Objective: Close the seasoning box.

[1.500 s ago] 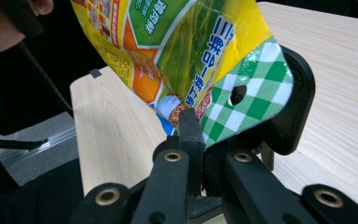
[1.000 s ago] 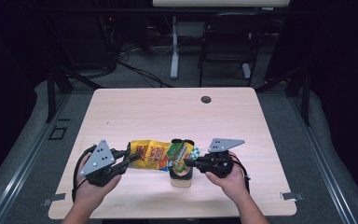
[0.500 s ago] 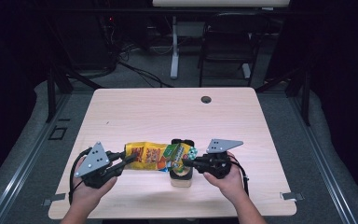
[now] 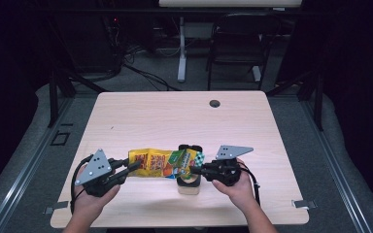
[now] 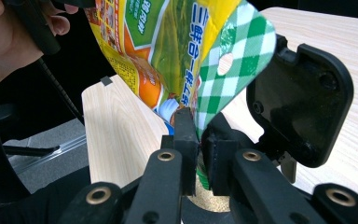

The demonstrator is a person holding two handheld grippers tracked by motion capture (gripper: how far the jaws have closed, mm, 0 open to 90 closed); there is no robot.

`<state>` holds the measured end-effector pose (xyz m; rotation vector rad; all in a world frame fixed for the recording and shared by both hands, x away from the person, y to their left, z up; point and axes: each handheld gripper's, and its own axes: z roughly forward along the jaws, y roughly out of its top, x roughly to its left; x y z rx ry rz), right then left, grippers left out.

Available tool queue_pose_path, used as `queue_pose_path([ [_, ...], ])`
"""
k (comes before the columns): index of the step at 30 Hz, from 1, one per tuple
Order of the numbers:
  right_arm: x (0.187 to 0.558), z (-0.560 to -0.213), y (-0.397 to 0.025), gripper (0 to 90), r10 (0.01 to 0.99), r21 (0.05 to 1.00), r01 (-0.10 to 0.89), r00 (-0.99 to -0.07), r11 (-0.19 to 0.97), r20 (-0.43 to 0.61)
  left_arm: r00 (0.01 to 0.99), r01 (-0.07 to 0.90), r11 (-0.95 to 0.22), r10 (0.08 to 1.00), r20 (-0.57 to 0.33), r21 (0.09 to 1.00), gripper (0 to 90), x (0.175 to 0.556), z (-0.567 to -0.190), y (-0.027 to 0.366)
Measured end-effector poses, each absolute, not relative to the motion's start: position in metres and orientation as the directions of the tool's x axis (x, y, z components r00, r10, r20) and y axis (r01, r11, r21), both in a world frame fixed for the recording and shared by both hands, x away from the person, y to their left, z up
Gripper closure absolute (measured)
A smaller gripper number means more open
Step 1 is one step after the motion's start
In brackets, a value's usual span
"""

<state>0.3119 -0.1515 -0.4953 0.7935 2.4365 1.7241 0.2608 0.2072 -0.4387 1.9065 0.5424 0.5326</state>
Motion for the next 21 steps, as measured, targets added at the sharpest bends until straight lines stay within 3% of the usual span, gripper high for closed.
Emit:
queue_pose_path([
  [17,0.3149,-0.5017,-0.1525,82.6,0.433,0.894,0.384,-0.863,0.232,0.259,0.799,0.139,-0.359,0.591,0.109,0.923,80.7,0.2611,-0.4413,0.2094],
  [21,0.3154,-0.5029,-0.1524,86.8,0.424,0.897,0.389,-0.863,0.212,0.274,0.797,0.146,-0.357,0.594,0.104,0.923,80.3,0.2619,-0.4436,0.2124],
])
